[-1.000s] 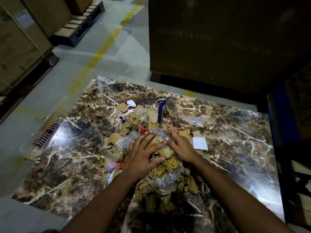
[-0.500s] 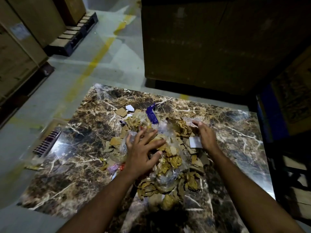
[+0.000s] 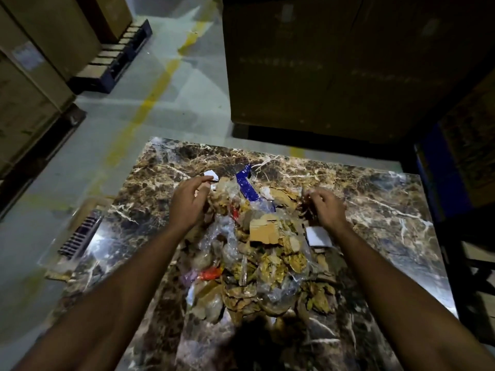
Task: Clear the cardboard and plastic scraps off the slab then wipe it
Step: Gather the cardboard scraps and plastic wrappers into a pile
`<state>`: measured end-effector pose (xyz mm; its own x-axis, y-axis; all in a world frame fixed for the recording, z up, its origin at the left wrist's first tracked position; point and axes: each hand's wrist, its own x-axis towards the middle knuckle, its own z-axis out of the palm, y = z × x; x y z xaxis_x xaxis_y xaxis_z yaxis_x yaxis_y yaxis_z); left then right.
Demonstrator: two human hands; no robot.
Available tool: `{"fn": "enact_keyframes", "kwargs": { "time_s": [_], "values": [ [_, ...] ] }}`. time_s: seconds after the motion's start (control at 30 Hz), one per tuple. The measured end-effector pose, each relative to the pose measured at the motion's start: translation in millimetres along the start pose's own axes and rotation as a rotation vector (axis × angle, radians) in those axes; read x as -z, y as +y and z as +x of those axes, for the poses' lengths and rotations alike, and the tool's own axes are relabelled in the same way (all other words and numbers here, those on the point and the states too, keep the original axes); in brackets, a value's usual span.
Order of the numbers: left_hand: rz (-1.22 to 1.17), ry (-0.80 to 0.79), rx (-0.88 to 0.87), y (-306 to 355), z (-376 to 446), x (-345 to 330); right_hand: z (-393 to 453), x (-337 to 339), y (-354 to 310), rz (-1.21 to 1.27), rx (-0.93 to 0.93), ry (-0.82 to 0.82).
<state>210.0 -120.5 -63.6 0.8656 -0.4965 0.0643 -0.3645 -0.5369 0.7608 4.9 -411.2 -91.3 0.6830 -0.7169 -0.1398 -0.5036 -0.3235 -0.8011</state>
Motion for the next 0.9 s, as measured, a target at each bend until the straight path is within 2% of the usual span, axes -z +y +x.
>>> {"fn": "enact_keyframes", "kwargs": {
  "time_s": [0.13, 0.2, 0.3, 0.37, 0.43, 0.53, 0.6, 0.67, 0.73, 0.83, 0.9],
  "values": [
    [0.126, -0.189, 0.073, -29.2, 60.9, -4.3, 1.8, -19.0, -6.4, -0.058, 0.056, -0.256],
    [0.171, -0.294, 0.049, -42.4, 81.2, -13.3, 3.0, -17.5, -7.5, -0.109, 0.083, -0.246],
    [0.258, -0.451, 0.050, -46.4, 83.1, -26.9, 10.1, -9.7, -14.5, -0.117, 0.050, -0.144],
    [0.274, -0.451, 0.031, -51.4, 75.0, -35.5, 18.2, -11.1, -15.1, -0.128, 0.015, -0.151],
    [0.224, -0.392, 0.003, -53.6, 65.4, -36.0, 18.6, -16.9, -19.2, -0.164, 0.022, -0.251],
    [0.038, -0.412, 0.023, -62.9, 58.4, -27.3, 12.3, -23.1, -20.4, -0.170, 0.024, -0.398],
    [-0.097, -0.389, 0.050, -63.8, 56.6, -18.0, 9.7, -17.2, -23.9, -0.159, 0.050, -0.389],
    [-0.088, -0.291, 0.032, -64.2, 59.0, -11.5, 14.2, -9.8, -24.4, -0.146, 0.062, -0.275],
    [-0.159, -0.302, 0.114, -68.3, 58.8, -10.0, 19.1, -6.1, -21.8, -0.109, 0.023, -0.199],
    [-0.283, -0.418, 0.223, -74.3, 42.7, -18.0, 14.6, -12.0, -17.2, -0.196, 0.000, -0.291],
    [-0.389, -0.382, 0.239, -71.3, 30.4, -20.0, 2.4, -12.3, -21.6, -0.112, 0.014, -0.357]
  ]
}}
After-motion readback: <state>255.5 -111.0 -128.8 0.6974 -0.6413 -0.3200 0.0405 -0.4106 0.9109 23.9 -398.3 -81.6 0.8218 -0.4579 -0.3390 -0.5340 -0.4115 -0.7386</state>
